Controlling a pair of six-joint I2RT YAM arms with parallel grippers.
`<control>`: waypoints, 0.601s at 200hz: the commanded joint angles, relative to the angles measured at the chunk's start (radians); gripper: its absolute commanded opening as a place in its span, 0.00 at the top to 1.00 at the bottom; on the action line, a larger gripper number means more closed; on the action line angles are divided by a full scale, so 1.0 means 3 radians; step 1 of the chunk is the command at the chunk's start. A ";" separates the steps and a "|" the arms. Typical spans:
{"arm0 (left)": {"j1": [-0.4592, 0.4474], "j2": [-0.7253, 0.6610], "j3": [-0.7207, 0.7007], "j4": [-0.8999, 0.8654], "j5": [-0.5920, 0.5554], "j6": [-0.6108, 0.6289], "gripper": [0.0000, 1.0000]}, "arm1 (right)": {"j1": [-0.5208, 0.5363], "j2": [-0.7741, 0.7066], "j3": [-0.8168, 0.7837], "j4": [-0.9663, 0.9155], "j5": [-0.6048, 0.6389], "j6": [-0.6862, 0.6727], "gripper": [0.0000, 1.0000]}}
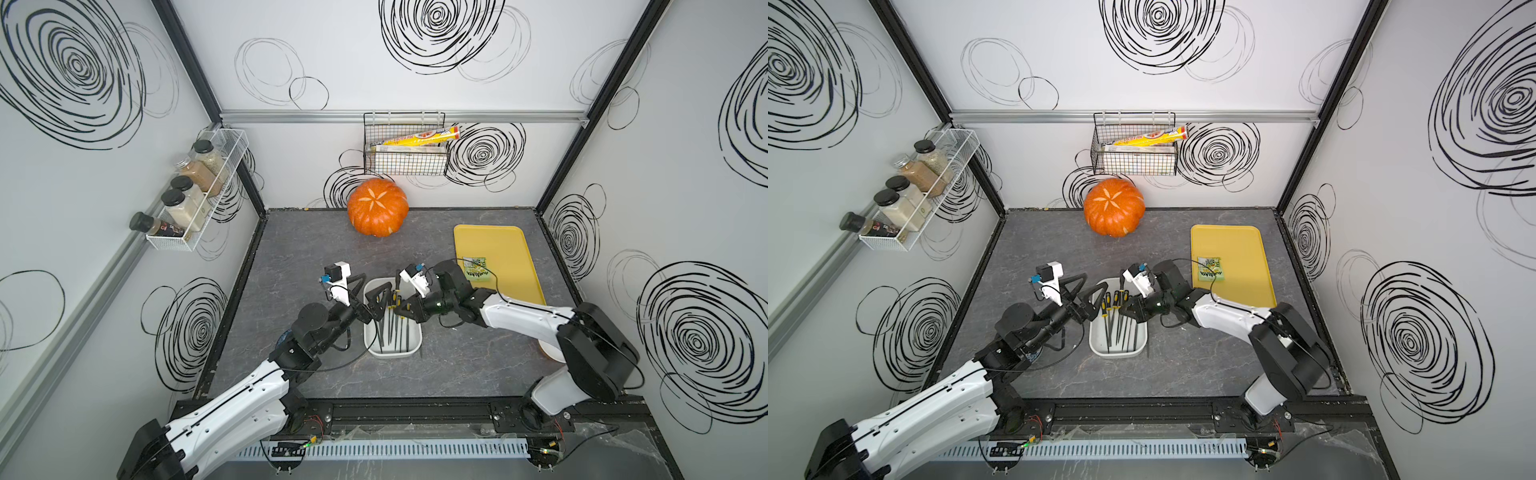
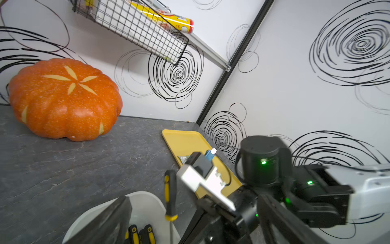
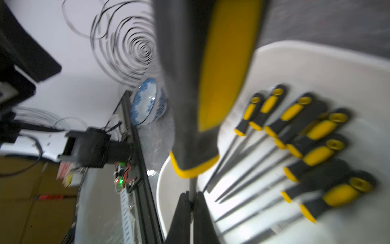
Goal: Take the file tool out of the storage box
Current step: Place the file tool at the center of the board.
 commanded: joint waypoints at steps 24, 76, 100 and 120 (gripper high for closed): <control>0.0004 0.0169 0.0250 -0.0429 -0.0087 -0.0016 0.01 | -0.0199 -0.0482 0.0323 -0.2074 0.1361 -0.0059 1.00; -0.0035 0.0344 0.0508 -0.0845 -0.0085 0.0104 0.03 | -0.0409 0.0192 0.0515 -0.2868 0.0866 -0.0252 1.00; -0.0117 0.0471 0.0614 -0.0962 -0.0133 0.0159 0.04 | -0.0408 0.0456 0.0599 -0.2943 0.0787 -0.0235 1.00; -0.0120 0.0548 0.0639 -0.0986 -0.0125 0.0154 0.04 | -0.0408 0.0653 0.0630 -0.2933 0.0552 -0.0249 1.00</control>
